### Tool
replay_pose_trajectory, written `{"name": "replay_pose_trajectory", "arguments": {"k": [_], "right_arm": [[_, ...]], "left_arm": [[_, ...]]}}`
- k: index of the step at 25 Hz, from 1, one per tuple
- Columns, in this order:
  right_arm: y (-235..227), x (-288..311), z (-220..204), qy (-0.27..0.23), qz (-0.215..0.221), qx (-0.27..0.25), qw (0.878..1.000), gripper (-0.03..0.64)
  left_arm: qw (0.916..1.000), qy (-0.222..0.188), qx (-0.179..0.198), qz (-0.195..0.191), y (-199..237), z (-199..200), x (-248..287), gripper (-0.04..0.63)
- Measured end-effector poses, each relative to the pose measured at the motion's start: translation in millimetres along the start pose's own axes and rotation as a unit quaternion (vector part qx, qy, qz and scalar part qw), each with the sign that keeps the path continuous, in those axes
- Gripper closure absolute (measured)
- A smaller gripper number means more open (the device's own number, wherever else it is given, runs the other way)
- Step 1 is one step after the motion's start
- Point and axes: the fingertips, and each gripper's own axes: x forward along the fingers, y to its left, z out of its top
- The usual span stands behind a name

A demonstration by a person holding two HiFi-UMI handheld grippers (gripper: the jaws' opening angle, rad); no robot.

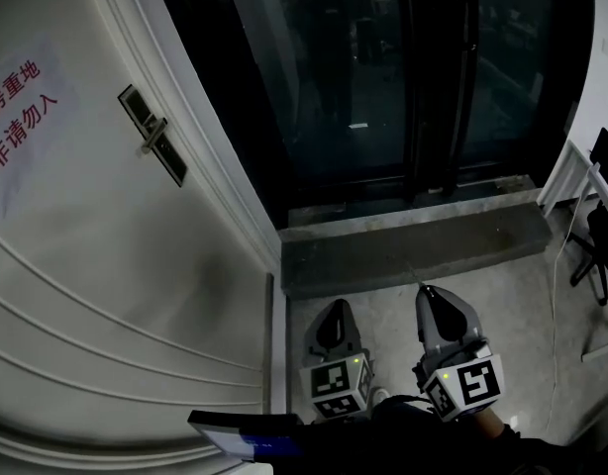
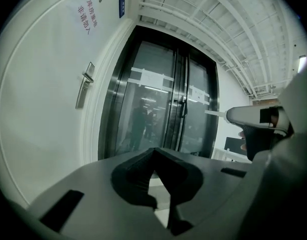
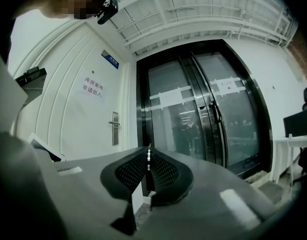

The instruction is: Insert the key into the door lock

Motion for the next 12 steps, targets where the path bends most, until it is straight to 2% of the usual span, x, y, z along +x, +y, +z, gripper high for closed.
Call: {"name": "replay_pose_trajectory", "arguments": {"k": [12], "right_arm": [[-44.2,40.1,-11.9,0.012,-0.004,0.011,1.000,0.604]], "left_arm": [[0.9999,0.011,-0.004,-0.004,-11.3,-2.7,59.3,0.595]]}}
